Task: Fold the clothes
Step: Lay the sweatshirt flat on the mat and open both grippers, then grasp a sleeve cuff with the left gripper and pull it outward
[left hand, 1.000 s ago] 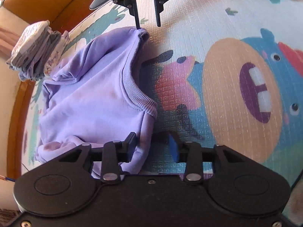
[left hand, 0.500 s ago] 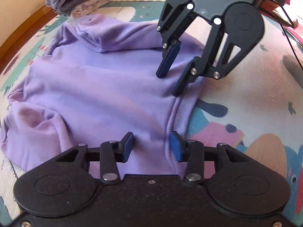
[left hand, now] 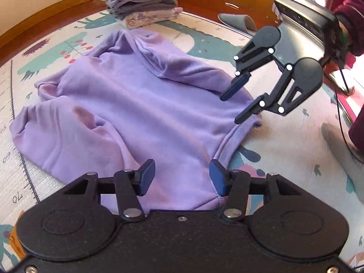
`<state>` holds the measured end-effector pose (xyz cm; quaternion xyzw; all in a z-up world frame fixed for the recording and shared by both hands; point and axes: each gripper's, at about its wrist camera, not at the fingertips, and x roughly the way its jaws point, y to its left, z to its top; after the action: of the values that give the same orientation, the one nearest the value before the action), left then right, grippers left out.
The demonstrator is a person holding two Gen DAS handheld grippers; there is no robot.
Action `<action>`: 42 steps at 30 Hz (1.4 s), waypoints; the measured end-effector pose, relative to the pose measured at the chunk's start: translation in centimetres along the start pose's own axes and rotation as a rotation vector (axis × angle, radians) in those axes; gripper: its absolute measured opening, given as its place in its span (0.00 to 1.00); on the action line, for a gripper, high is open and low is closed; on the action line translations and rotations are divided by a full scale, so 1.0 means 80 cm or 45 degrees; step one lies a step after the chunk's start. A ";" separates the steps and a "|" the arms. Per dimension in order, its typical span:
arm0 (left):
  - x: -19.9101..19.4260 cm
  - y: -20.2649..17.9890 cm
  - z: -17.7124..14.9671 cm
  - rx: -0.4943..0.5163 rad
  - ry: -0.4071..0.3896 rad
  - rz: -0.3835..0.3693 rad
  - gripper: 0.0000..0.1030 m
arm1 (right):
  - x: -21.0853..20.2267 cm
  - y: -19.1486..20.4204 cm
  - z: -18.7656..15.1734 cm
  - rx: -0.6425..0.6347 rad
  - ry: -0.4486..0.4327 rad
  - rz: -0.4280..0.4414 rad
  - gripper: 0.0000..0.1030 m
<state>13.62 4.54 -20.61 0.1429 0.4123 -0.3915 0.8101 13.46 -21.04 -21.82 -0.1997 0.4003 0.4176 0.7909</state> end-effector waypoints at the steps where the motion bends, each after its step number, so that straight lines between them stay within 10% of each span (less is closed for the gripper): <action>1: -0.005 0.019 0.004 -0.091 -0.035 0.035 0.50 | 0.000 -0.007 0.006 0.034 -0.009 -0.003 0.42; 6: -0.013 0.109 -0.001 -0.531 -0.098 0.128 0.55 | 0.015 -0.055 0.018 0.361 0.045 0.031 0.52; 14: -0.005 0.210 -0.003 -0.843 -0.113 0.371 0.55 | 0.011 -0.091 0.021 0.634 0.005 0.089 0.53; 32: 0.055 0.336 0.037 -0.989 -0.092 0.498 0.49 | 0.007 -0.102 0.007 0.567 0.024 0.032 0.54; 38: 0.084 0.338 0.057 -0.923 0.035 0.468 0.33 | -0.002 -0.100 0.013 0.507 -0.027 -0.009 0.54; 42: 0.087 0.329 0.065 -0.831 0.039 0.521 0.04 | -0.003 -0.105 0.013 0.510 -0.034 -0.029 0.55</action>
<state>38.75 15.21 -25.21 -0.0374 0.4904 -0.0676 0.8681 20.80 -25.26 -21.17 -0.0374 0.4627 0.3231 0.8247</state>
